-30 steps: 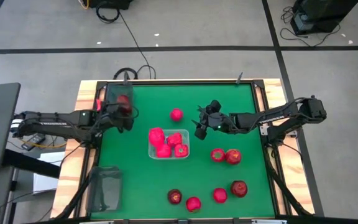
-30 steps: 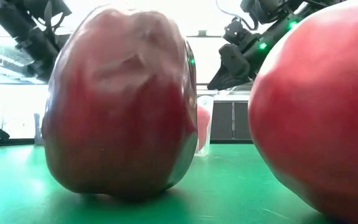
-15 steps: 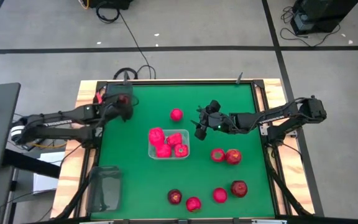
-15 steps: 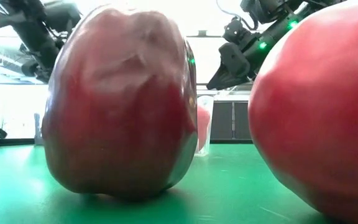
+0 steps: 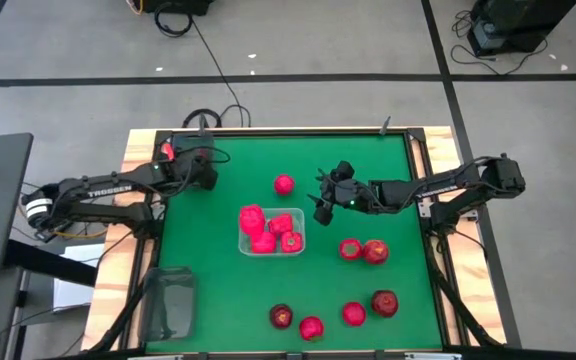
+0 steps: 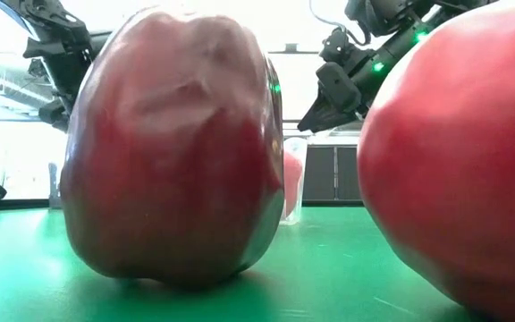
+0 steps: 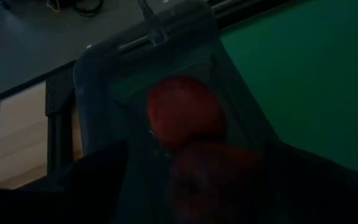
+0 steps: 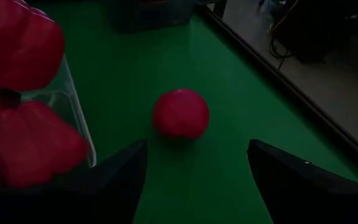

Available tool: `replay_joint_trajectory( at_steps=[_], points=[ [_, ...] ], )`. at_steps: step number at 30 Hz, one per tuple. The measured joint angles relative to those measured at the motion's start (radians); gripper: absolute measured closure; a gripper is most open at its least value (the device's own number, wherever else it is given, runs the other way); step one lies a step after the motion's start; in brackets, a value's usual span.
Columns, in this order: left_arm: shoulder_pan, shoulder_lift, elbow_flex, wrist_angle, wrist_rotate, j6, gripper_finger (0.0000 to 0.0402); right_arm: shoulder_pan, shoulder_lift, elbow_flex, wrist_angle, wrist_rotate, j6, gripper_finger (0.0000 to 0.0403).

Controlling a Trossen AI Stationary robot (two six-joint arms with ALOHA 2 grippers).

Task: Sort produce into baskets
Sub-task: Put the red apple into the top black bin

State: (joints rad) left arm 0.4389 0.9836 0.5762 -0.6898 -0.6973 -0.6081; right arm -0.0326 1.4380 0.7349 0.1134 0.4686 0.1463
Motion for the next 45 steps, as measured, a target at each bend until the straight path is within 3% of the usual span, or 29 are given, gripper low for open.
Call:
replay_joint_trajectory(
  at_steps=[11, 22, 32, 35, 40, 42, 45],
  points=[
    [-0.011, -0.024, 0.006, 0.096, 0.030, 0.107, 0.0008, 0.000, 0.000, 0.000, -0.003, -0.004, -0.009, 0.0115],
    [-0.132, -0.038, 0.045, 0.157, 0.039, 0.178, 0.0009, -0.005, -0.011, 0.000, -0.021, -0.135, -0.015, 0.0115],
    [-0.386, -0.028, 0.042, 0.390, 0.049, 0.270, 0.0009, 0.042, -0.219, 0.090, -0.376, 0.005, 0.033, 0.0115],
    [-0.465, -0.003, 0.042, 0.473, 0.056, 0.297, 0.0009, 0.045, -0.280, 0.090, -0.496, -0.079, 0.116, 0.0114],
    [-0.600, 0.109, 0.041, 0.611, 0.081, 0.339, 0.0009, 0.070, -0.322, 0.090, -0.695, -0.375, 0.253, 0.0114],
    [-0.646, 0.172, 0.041, 0.697, 0.082, 0.376, 0.0009, 0.102, -0.318, 0.090, -0.754, -0.386, 0.278, 0.0114],
    [-0.697, 0.265, 0.041, 0.857, 0.082, 0.433, 0.0009, 0.144, -0.311, 0.090, -0.813, -0.315, 0.310, 0.0114]
  ],
)
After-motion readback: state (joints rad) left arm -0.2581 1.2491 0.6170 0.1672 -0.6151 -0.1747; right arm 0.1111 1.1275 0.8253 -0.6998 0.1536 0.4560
